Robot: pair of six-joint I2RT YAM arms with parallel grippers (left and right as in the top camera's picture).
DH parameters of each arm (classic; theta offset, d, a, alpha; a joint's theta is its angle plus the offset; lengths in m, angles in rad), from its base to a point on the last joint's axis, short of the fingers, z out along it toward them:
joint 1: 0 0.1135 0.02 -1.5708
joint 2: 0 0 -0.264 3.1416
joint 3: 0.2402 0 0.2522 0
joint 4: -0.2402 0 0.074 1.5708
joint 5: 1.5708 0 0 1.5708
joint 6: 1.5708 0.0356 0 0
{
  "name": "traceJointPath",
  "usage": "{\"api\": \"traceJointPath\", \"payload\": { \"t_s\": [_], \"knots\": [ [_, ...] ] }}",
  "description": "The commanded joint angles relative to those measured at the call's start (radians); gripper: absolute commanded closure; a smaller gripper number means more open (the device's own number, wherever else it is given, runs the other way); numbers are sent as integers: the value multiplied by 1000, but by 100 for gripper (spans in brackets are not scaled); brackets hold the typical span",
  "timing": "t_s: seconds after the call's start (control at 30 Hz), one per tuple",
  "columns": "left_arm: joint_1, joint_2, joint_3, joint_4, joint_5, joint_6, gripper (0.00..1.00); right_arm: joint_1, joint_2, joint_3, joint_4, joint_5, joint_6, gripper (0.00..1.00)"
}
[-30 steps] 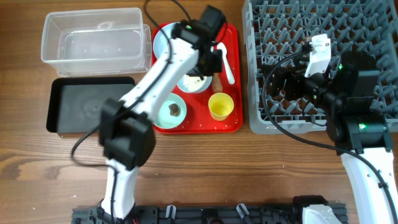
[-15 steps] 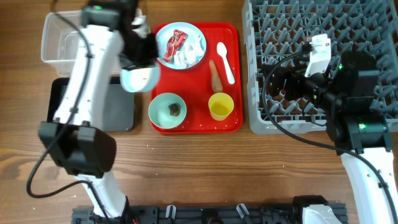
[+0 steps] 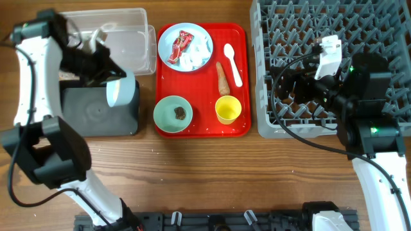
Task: Sort waste into correct bins and load items into the dishwasher rack
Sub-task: 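Carry the rice bowl over the black tray and tip rice out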
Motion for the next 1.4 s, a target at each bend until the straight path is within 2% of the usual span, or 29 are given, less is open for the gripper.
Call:
{"api": "traceJointPath", "payload": {
  "t_s": [0.0,0.13,0.37,0.53,0.83,1.07,1.37],
  "knots": [
    [100,-18,-109,28,213,148,96,-1,8,23,0,11,11,0],
    [177,-18,-208,74,334,214,96,-1,8,23,0,11,11,0],
    [277,-18,-365,222,478,214,96,-1,8,23,0,11,12,1],
    [338,-18,-446,294,635,214,96,-1,8,23,0,10,14,0],
    [425,-18,-467,233,874,209,96,-1,8,23,0,10,14,0],
    [434,-18,-467,200,887,100,96,-1,8,23,0,10,13,0],
    [434,-18,-467,198,887,72,96,-1,8,23,-2,10,15,0]
  ]
}}
